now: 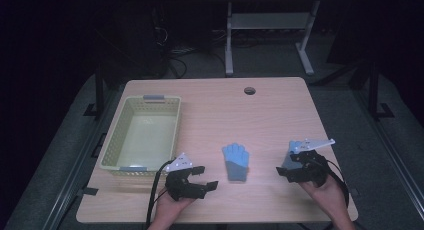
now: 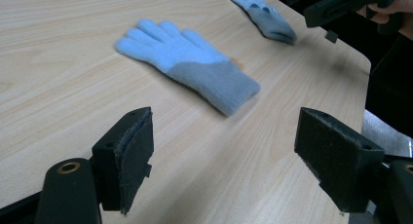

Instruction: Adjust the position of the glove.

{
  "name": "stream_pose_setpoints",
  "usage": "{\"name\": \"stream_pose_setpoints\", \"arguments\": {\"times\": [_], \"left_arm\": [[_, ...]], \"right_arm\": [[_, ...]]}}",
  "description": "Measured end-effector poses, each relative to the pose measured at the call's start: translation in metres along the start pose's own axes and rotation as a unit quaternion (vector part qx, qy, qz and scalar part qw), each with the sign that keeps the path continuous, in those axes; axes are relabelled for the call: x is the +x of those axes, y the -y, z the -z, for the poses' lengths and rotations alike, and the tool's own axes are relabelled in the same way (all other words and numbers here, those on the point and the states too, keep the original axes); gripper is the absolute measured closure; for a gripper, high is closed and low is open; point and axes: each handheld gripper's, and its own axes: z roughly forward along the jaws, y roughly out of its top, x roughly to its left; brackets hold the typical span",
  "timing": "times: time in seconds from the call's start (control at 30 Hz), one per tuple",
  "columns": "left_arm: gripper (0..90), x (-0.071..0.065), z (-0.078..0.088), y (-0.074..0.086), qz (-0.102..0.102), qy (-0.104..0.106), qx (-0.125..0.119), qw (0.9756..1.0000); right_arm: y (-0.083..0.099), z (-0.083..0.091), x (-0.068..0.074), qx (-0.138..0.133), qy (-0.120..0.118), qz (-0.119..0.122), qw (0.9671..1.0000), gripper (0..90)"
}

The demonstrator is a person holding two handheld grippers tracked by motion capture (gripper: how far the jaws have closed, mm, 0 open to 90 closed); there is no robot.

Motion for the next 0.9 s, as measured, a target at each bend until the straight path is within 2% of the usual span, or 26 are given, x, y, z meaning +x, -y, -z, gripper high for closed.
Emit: {"name": "stream_pose_setpoints", "arguments": {"times": [0.1,0.2,0.4,0.43,0.5,0.63,0.9], "left_arm": [[21.7,0.001,0.0,-0.001,0.005,-0.001,-0.006,1.0],[21.6,0.001,0.002,-0.002,0.0,-0.002,-0.006,1.0],[21.7,0.0,0.003,-0.002,0.001,-0.002,-0.008,1.0],[21.7,-0.001,0.003,-0.002,0.001,-0.001,-0.009,1.0],[21.6,-0.001,0.003,-0.002,0.0,-0.001,-0.009,1.0],[21.7,0.0,0.002,-0.002,-0.007,-0.003,-0.008,0.9999],[21.7,0.0,0.002,-0.002,-0.007,-0.002,-0.007,1.0]], "right_arm": [[-0.007,0.002,-0.007,0.001,0.001,-0.007,1.0,25.9],[-0.014,0.005,-0.015,0.01,0.009,-0.009,0.9999,25.9],[-0.022,0.01,-0.027,0.006,0.012,-0.022,0.9997,26.1],[-0.025,0.011,-0.032,0.009,0.015,-0.024,0.9996,26.1],[-0.027,0.011,-0.036,0.006,0.012,-0.033,0.9994,26.5],[-0.029,0.008,-0.045,0.016,0.02,-0.038,0.999,26.6],[-0.033,0.004,-0.057,0.034,0.028,-0.046,0.998,29.2]]}}
